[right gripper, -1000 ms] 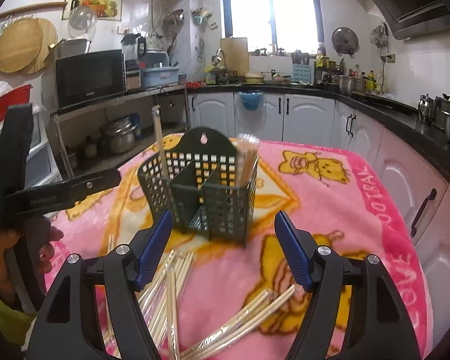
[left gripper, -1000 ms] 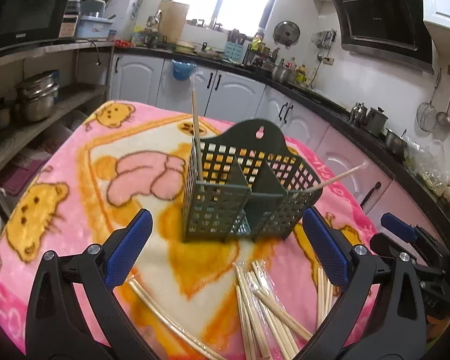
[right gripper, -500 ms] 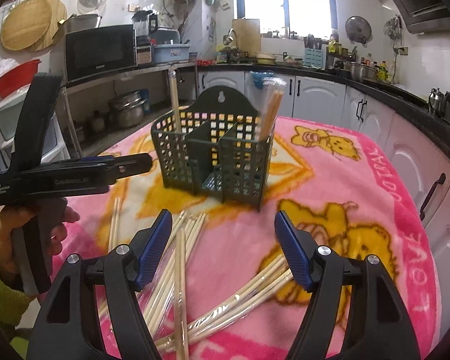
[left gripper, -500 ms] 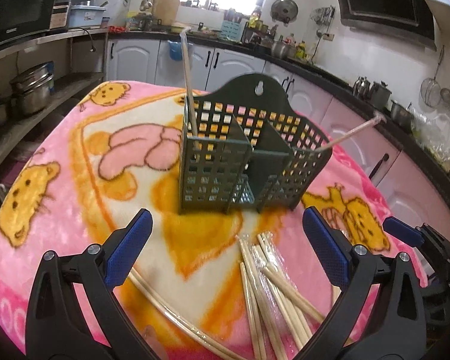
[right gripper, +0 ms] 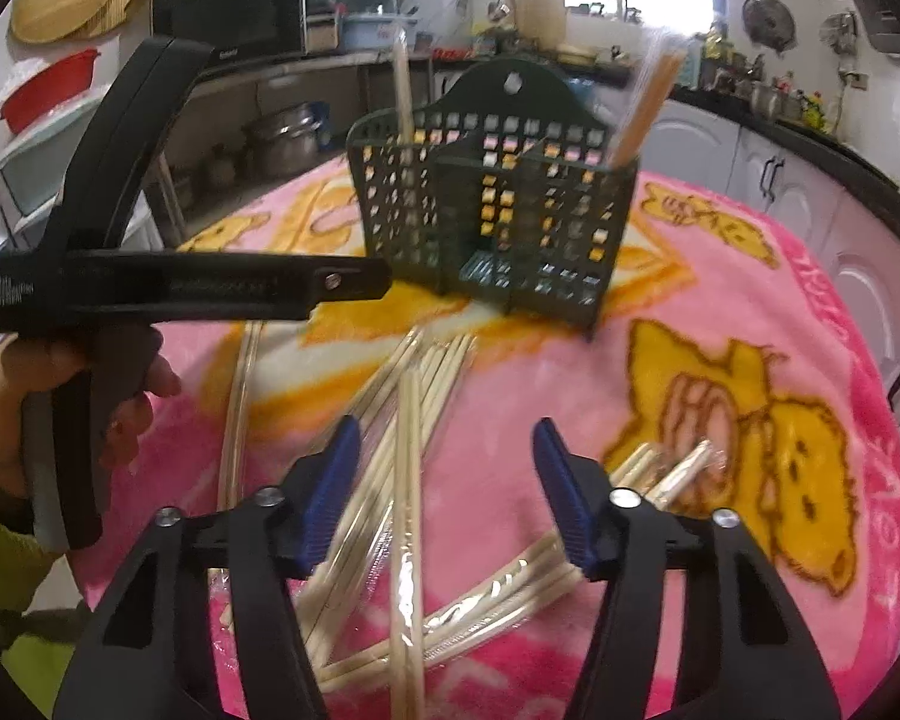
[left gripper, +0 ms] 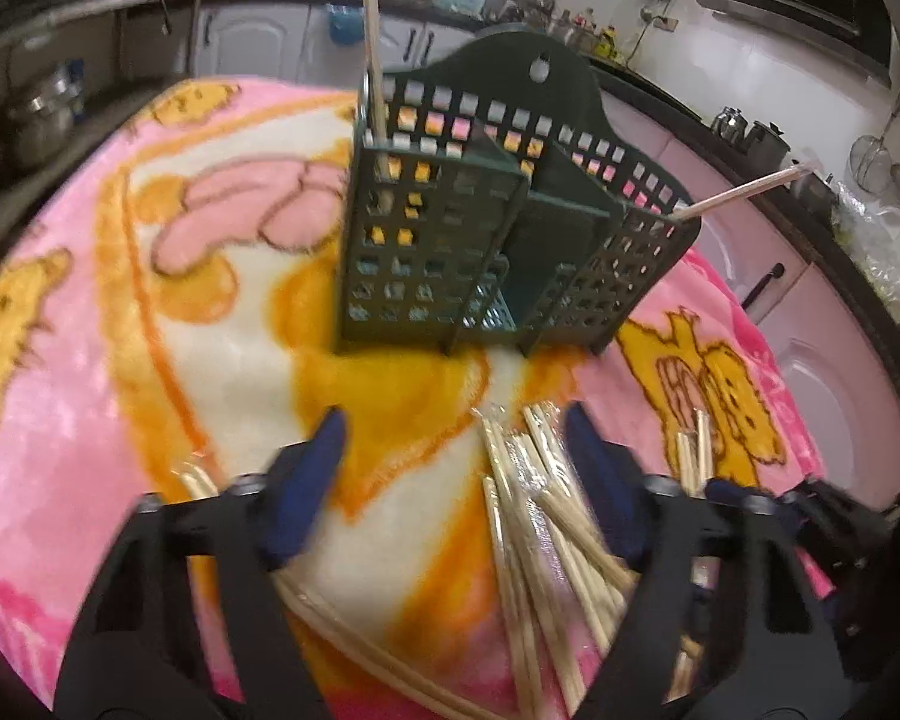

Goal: Organize utensils
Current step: 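Close the left tool on a chopstick while the right tool grasps a wrapped chopstick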

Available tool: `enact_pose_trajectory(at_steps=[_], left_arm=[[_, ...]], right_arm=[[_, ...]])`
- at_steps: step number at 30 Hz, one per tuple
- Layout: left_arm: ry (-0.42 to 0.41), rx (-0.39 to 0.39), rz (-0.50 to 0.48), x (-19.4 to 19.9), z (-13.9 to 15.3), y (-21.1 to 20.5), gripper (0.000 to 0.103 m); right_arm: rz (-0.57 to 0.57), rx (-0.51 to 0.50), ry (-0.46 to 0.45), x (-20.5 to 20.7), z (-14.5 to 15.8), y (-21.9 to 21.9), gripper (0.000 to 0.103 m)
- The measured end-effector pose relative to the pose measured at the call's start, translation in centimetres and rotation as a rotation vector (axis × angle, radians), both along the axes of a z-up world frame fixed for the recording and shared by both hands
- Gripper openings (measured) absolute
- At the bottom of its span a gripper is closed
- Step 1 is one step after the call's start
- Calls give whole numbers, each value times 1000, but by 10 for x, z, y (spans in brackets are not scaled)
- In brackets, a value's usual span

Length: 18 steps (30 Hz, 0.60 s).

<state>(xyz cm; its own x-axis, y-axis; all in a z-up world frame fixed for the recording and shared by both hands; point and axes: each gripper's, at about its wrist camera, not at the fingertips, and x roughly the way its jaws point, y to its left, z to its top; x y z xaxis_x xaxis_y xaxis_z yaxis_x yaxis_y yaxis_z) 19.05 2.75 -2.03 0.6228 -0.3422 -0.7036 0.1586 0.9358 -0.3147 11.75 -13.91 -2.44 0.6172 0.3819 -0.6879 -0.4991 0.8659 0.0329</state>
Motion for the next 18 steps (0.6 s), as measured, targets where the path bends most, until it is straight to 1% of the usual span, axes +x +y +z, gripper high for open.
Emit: enact_pose_trajectory(at_steps=[1,2,3,4,6,7,9,14,18], left_arm=[[20,-25,-9,2,-3,1,44],[43,-49,-21,5,-6,1,39],[57,-63,-29,7,-9,0,31],[71,-77,-37,9,-11,0,27],[93,-103,-48,13,-14,0,26],[100,-114,-52,14,-15,0,23],[118,-138,-59,17,-17,-1,23],[169,-181,-61,27,-24,2,23],[214,-217,-54,34,-33,6,23]], right_arm=[[1,-2,5,0,-2,1,48],[7,-2,14,2,-3,3,45],[12,0,22,4,-4,5,43],[11,1,31,7,-6,6,42],[13,-1,43,10,-9,9,36],[15,0,51,11,-10,11,35],[21,-3,64,14,-13,15,32],[33,-12,82,22,-17,23,31],[19,-28,99,30,-18,26,29]])
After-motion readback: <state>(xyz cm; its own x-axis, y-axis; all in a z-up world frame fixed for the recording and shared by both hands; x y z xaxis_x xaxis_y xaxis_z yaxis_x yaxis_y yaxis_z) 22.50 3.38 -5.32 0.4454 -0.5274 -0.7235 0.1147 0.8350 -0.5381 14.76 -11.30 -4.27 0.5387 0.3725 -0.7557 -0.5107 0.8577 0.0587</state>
